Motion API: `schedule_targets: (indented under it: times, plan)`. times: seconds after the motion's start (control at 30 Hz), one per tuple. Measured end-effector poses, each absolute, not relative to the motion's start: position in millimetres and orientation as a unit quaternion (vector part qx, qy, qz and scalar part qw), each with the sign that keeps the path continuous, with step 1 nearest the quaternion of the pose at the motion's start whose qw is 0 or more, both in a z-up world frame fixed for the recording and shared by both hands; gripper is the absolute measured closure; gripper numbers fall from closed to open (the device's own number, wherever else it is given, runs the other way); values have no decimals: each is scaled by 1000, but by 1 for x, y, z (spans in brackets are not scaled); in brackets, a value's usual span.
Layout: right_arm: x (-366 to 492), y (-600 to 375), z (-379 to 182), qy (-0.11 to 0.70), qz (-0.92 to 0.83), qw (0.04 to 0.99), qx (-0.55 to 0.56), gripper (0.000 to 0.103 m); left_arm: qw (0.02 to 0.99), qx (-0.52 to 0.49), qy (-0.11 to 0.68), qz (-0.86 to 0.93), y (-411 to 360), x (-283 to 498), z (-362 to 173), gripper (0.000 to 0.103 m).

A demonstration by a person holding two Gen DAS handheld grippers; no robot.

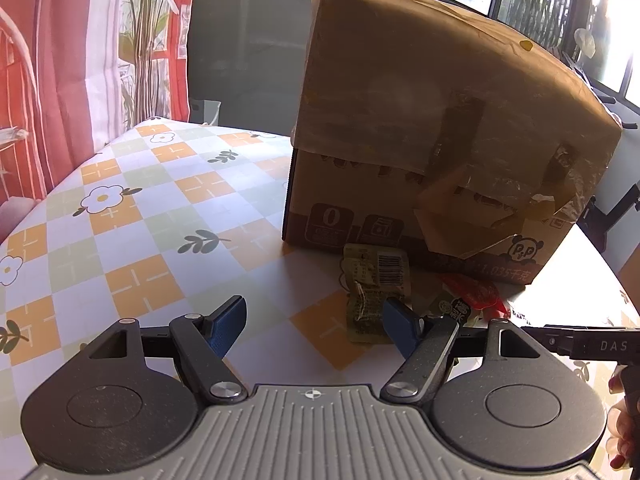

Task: Organize snacks
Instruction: 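Close the right tool on the orange meat packet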

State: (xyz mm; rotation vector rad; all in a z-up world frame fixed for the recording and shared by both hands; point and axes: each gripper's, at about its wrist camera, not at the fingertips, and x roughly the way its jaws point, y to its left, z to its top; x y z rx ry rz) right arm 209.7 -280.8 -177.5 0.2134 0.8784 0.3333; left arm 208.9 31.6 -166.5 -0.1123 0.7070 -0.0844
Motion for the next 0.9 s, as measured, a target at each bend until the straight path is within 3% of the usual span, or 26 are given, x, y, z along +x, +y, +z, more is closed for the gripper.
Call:
schedule_targets:
  times: [0.47,0.53,0.63,0.9]
  plan:
    - [207,-243,-194,376,140,914,-61,32,935,-55,349,-34,34,207,-166,26]
    - [204,-247,-194,372,139,916,-63,45,934,-55,352,-34,33,208,-167,26]
    - [202,-264,-193,368,142,918,-46,56,932,-52,357,-39,31,209,-169,26]
    - [187,-290,-196,343,154,925,-54,58,924,-53,370,-75,19,216,-170,27]
